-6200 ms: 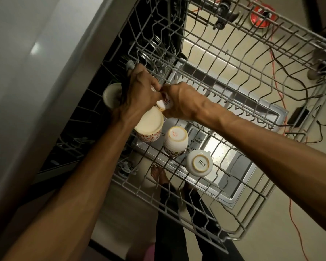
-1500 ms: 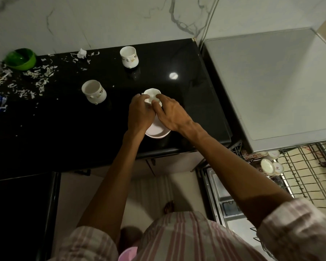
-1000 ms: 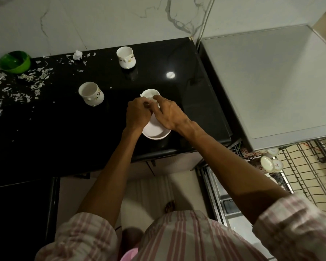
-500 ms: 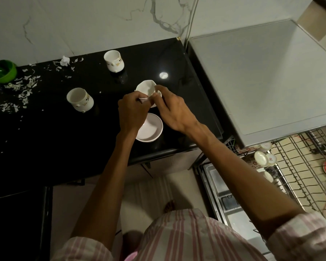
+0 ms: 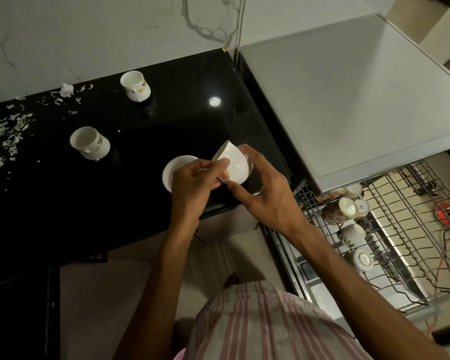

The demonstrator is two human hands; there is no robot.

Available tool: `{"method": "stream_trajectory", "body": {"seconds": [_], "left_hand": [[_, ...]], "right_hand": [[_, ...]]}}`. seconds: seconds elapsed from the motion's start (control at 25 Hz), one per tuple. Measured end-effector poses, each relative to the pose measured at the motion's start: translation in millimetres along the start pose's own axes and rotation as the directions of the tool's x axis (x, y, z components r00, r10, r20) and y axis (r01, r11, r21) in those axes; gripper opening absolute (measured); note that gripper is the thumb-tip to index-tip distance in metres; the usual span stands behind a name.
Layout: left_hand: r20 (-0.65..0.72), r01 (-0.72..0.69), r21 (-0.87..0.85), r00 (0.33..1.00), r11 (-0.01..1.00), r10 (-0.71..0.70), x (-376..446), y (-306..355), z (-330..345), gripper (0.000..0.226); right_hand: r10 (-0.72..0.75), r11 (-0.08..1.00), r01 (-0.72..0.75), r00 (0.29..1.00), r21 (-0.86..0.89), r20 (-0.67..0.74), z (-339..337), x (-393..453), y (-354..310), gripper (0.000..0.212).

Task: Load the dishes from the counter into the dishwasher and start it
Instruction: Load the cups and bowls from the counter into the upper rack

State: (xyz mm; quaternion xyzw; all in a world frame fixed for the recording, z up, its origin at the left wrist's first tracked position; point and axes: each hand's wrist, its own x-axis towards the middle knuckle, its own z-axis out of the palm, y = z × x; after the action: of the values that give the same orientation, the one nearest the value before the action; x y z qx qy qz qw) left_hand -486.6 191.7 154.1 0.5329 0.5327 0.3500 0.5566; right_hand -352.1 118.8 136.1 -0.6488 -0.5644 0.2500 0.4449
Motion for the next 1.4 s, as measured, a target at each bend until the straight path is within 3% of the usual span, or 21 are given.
{"method": "stream_trajectory", "body": {"seconds": [0.16,0.48,1.04,1.24,1.4], "left_hand": [[0.086,0.106,-0.108,0.992,0.988,-0.097,-16.4,-1.9,18.5,0.019],[0.229,0.195,-0.041,0.957,0.98,-0.18,-40.3,-13.1,60.5,0.03],[0.347,-0.008,0.201,0.936,0.98,-0.064,-69.9,-19.5,126.4,0.034],[0.416,-0.152,0.235,0.908,0.96,0.042,-79.7,-26.2,146.6,0.039],[0.437,-0.126,0.29,0.9,0.949,-0.014,-83.8,-38.2,167.0,0.036]], "right_hand": [[0.026,1.0,-0.025,0.997,0.015,-0.072,-10.3,-23.1,7.9,0.073],[0.167,0.985,-0.173,0.963,-0.01,-0.21,-40.8,-59.5,23.0,0.072],[0.358,0.933,-0.347,0.854,0.098,-0.378,-91.4,-104.7,41.7,0.068],[0.5,0.856,-0.392,0.792,0.336,-0.351,-115.0,-121.4,49.9,0.056],[0.598,0.785,-0.458,0.735,0.417,-0.319,-129.4,-139.0,61.8,0.058]]}}
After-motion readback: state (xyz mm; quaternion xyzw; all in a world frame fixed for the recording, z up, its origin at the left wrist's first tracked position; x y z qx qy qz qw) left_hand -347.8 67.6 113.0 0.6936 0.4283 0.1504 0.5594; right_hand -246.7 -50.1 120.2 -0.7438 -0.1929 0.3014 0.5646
